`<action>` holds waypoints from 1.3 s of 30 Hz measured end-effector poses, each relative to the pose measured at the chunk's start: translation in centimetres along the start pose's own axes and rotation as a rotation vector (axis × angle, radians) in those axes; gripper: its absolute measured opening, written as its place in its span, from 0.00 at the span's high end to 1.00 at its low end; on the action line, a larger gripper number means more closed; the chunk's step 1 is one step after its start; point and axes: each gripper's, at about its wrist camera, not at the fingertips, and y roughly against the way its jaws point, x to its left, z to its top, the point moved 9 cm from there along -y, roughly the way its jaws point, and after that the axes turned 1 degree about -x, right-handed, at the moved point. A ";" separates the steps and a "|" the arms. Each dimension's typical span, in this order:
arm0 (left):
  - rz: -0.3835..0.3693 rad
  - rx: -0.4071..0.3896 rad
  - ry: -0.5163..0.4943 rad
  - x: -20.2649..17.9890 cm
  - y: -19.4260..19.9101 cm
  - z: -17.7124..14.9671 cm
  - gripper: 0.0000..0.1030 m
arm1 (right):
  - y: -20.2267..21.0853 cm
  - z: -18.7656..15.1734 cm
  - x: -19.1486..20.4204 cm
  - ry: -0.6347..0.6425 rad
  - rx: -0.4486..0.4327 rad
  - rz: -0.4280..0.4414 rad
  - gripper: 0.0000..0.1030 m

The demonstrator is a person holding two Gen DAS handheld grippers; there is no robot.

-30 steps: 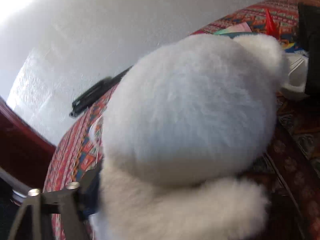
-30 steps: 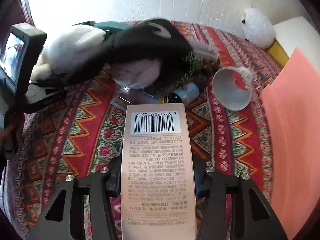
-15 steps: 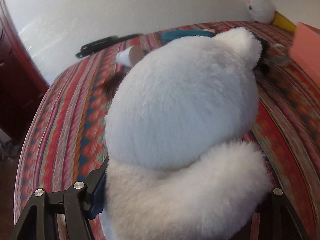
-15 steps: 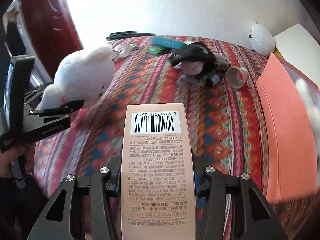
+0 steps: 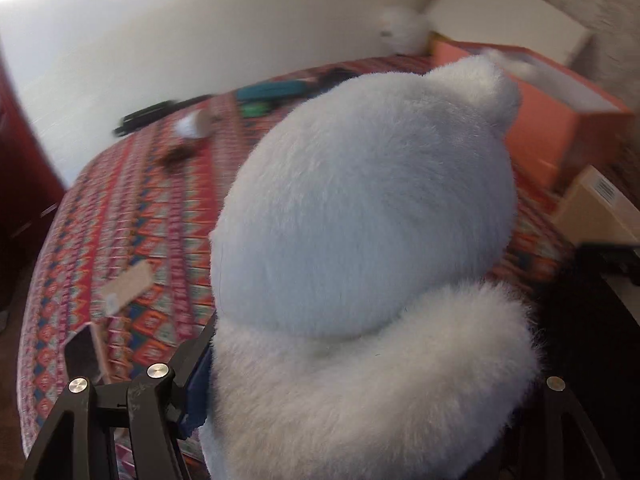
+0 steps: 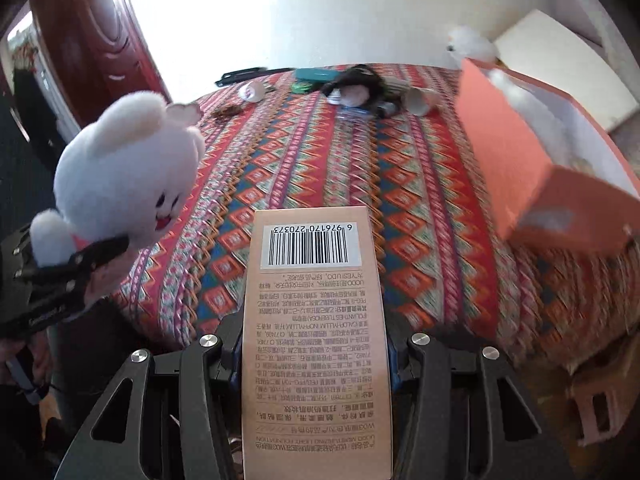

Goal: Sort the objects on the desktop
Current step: 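Carry the bunny and beige box into the pink shoebox and release both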

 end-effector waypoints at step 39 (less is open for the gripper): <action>-0.419 -0.098 -0.225 -33.4 -15.8 34.5 0.33 | 9.4 16.0 -36.5 -0.240 -0.279 -0.413 0.48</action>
